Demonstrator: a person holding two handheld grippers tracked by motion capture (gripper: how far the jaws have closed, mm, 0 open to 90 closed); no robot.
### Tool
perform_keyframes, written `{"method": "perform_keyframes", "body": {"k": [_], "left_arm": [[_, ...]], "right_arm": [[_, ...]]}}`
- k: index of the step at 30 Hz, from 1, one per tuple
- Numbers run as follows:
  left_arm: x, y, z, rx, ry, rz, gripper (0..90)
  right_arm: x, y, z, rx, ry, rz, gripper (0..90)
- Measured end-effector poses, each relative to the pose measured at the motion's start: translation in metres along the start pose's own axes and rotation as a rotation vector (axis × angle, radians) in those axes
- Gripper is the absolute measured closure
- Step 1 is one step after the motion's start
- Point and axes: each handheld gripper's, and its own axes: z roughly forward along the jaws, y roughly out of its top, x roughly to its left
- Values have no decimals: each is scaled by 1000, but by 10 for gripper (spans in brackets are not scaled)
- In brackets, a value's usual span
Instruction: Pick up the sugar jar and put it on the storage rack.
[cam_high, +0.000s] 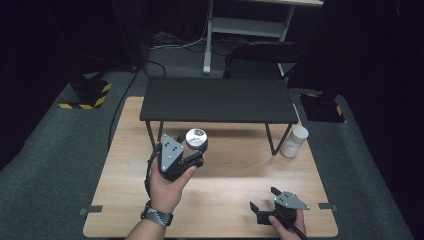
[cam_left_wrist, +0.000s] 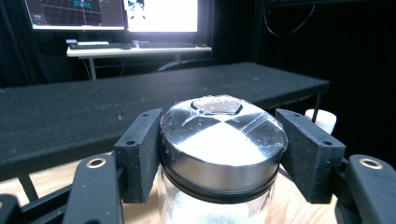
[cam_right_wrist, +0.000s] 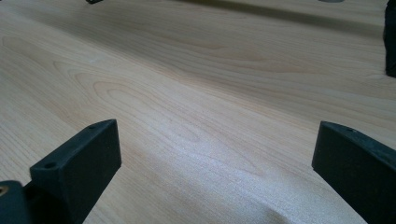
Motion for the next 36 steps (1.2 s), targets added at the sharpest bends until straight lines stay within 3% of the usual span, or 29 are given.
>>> {"method": "perform_keyframes", "body": {"k": [10, 18, 22, 36], "left_arm": [[3, 27, 7, -23, 13, 10, 346], [9, 47, 22, -22, 41, 26, 345], [16, 51, 31, -34, 36, 18, 346], [23, 62, 69, -26, 106, 41, 345]], "right_arm": [[-1, 0, 0, 0, 1, 3, 13], [-1, 0, 0, -2, 1, 3, 13], [-1, -1, 0, -3, 2, 4, 12], [-3, -1, -1, -7, 5, 17, 12]]}}
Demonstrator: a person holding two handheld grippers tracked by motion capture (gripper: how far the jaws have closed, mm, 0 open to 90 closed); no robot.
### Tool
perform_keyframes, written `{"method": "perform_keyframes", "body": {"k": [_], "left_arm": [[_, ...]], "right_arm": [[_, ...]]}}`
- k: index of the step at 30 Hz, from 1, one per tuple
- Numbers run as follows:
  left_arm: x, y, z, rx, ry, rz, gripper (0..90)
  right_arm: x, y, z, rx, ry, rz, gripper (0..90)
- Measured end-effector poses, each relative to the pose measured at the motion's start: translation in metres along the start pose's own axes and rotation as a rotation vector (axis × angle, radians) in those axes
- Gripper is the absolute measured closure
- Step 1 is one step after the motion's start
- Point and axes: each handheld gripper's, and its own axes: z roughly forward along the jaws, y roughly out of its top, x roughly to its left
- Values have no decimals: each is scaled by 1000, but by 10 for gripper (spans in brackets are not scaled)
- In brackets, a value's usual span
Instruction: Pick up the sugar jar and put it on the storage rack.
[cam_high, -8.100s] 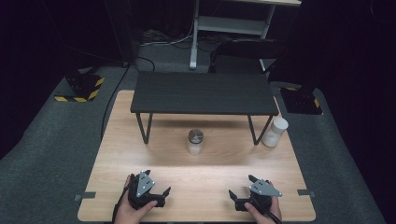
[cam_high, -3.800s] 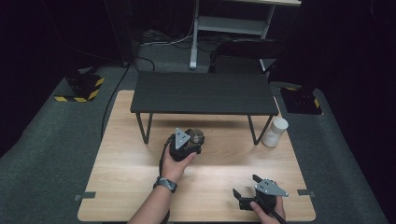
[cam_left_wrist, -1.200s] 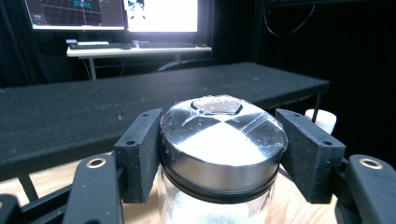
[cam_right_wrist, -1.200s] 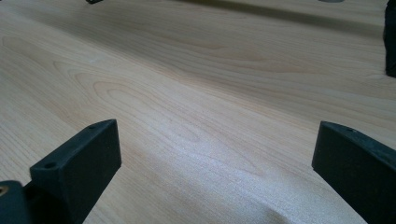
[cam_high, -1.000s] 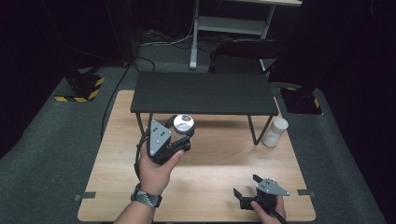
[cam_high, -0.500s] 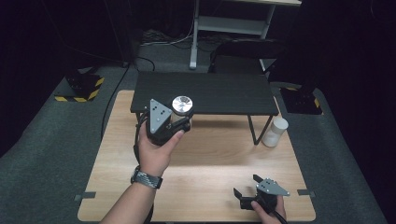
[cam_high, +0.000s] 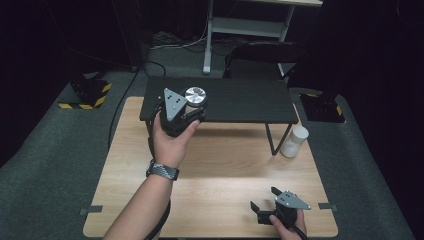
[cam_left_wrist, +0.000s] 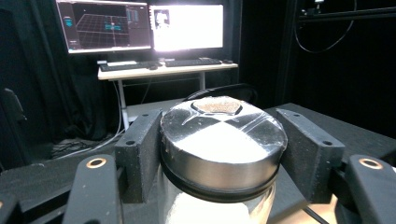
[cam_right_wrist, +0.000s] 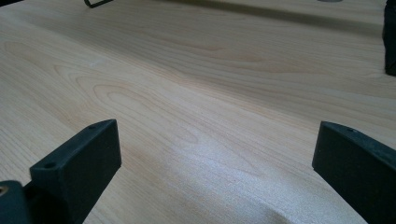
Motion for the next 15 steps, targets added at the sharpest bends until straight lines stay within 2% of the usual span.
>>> {"method": "perform_keyframes", "body": {"k": [4, 15], "left_arm": [[2, 4, 12, 14, 22, 12, 345], [14, 10, 38, 20, 64, -19, 345]], "right_arm": [[1, 0, 0, -2, -2, -7, 12], [-1, -1, 0, -4, 1, 2, 12]]}}
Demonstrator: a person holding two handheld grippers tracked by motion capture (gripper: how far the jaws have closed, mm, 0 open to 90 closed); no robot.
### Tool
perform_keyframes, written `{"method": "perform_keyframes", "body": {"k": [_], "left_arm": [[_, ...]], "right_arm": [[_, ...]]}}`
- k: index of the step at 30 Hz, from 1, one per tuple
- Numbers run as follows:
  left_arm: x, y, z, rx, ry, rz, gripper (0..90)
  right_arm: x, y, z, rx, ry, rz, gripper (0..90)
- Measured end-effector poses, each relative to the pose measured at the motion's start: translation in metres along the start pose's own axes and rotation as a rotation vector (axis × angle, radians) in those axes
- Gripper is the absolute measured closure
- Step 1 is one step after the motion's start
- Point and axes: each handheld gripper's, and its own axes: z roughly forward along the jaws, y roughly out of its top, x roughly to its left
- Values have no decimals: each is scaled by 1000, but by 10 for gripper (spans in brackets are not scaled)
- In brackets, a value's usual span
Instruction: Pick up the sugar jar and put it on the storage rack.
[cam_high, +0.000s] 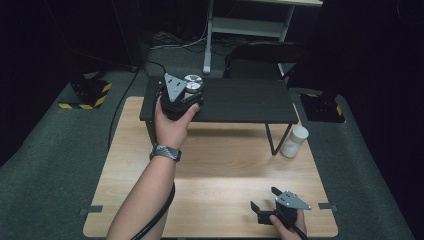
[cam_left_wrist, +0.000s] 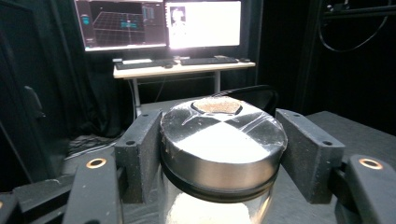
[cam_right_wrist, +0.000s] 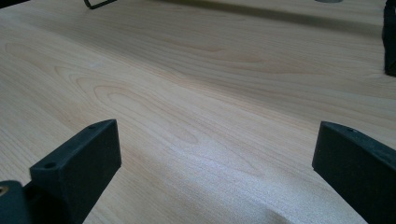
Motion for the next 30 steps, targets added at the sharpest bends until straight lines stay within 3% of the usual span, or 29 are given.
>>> {"method": "perform_keyframes", "body": {"k": [2, 9, 30], "left_arm": [[2, -1, 5, 3, 0, -23, 345], [3, -7, 16, 23, 18, -43, 345], [4, -16, 21, 1, 19, -79, 342]], "right_arm": [[0, 0, 0, -1, 1, 2, 12], [0, 0, 0, -1, 2, -9, 12], [2, 0, 0, -3, 0, -14, 12]]}}
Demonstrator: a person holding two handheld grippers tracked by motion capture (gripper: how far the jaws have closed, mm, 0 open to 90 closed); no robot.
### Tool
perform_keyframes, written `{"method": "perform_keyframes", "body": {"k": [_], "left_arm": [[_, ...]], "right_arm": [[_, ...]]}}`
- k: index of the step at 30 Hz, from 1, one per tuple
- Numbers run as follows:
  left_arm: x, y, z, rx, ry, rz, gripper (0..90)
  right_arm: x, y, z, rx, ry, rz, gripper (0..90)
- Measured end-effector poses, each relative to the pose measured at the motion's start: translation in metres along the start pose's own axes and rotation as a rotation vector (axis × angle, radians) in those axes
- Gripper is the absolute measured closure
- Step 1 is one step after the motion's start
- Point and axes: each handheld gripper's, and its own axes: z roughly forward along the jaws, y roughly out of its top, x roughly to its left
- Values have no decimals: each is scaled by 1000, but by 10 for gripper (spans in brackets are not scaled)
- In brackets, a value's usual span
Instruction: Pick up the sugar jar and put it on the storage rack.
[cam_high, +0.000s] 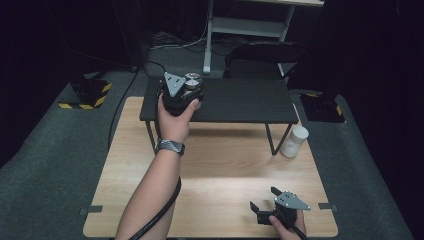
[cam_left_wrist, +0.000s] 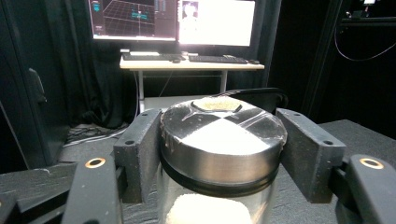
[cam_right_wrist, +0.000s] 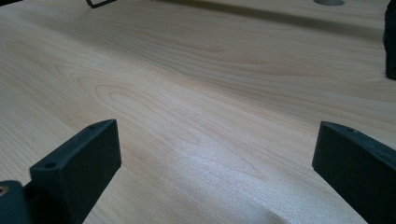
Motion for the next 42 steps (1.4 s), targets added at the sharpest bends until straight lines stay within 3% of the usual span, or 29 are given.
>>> {"method": "perform_keyframes", "body": {"k": [15, 22, 28, 34, 42], "left_arm": [[1, 5, 0, 16, -3, -4, 334], [2, 2, -3, 6, -11, -20, 232], [3, 1, -8, 4, -11, -33, 66], [4, 0, -16, -12, -25, -4, 5], [10, -3, -24, -24, -44, -17, 2]], "right_arm": [[0, 0, 0, -3, 1, 2, 12], [-1, -2, -1, -10, 4, 7, 12], [0, -1, -1, -8, 1, 3, 12], [0, -1, 0, -8, 0, -1, 12], [1, -1, 0, -4, -2, -7, 12]]}}
